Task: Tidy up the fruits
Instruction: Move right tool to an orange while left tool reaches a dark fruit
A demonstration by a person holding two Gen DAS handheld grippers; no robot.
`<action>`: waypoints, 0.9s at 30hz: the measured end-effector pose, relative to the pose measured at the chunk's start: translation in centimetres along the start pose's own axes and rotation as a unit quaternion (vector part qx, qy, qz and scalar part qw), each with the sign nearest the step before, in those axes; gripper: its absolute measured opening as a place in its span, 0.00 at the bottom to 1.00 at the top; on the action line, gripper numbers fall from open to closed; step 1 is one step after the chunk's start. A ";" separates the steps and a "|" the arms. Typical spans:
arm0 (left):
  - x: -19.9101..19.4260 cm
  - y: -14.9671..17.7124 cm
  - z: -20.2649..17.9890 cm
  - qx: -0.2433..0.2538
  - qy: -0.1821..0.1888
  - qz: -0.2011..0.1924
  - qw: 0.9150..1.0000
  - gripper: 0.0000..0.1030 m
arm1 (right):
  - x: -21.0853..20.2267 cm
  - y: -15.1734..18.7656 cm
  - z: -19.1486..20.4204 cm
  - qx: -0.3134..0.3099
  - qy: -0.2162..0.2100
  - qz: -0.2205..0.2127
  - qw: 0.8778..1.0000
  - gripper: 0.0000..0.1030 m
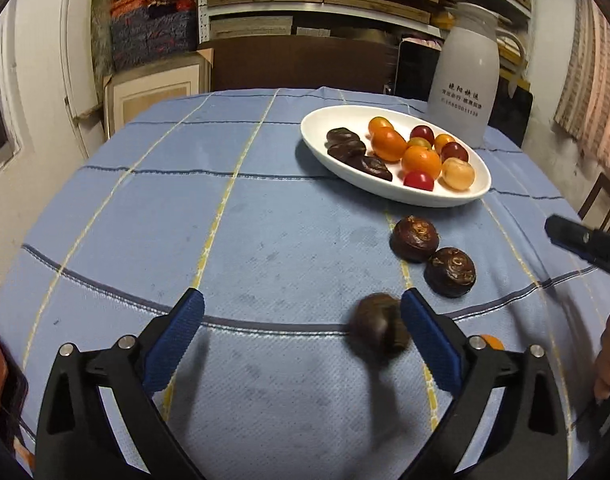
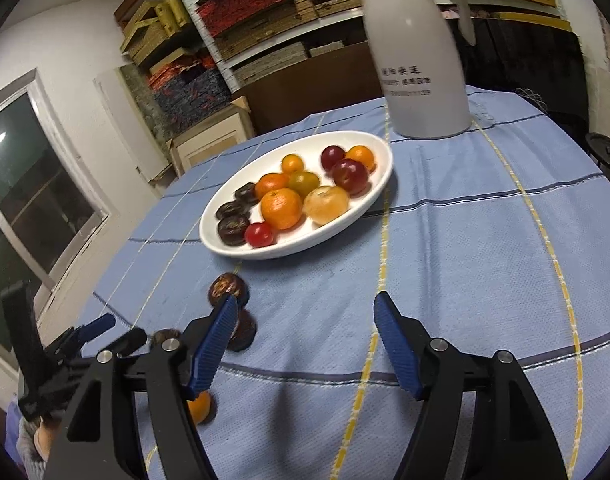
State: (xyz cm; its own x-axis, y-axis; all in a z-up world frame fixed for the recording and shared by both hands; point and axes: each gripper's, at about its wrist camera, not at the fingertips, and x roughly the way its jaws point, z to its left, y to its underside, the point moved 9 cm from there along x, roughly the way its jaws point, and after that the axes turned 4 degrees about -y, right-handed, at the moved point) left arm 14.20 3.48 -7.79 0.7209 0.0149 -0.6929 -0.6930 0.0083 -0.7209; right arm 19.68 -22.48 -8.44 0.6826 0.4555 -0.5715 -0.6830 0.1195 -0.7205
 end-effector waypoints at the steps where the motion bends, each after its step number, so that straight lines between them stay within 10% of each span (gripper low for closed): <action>1: -0.1 0.0 -0.1 0.004 -0.001 -0.002 1.000 0.94 | 0.1 0.2 0.3 -0.005 -0.002 0.003 1.000 0.69; 15: 0.9 1.1 -3.0 0.075 0.000 0.017 0.997 0.93 | 1.1 6.7 8.0 -0.147 -0.053 0.083 0.984 0.69; 27: 2.7 1.7 -4.5 0.077 0.043 0.057 0.995 0.56 | 2.6 8.8 9.6 -0.182 -0.043 0.131 0.973 0.69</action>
State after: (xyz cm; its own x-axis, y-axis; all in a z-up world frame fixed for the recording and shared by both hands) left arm 14.98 -0.95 -10.97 0.6312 -0.0607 -0.7733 -0.7579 0.1637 -0.6315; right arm 12.96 -11.76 -12.48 0.4617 0.5026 -0.7309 -0.6825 -0.3250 -0.6546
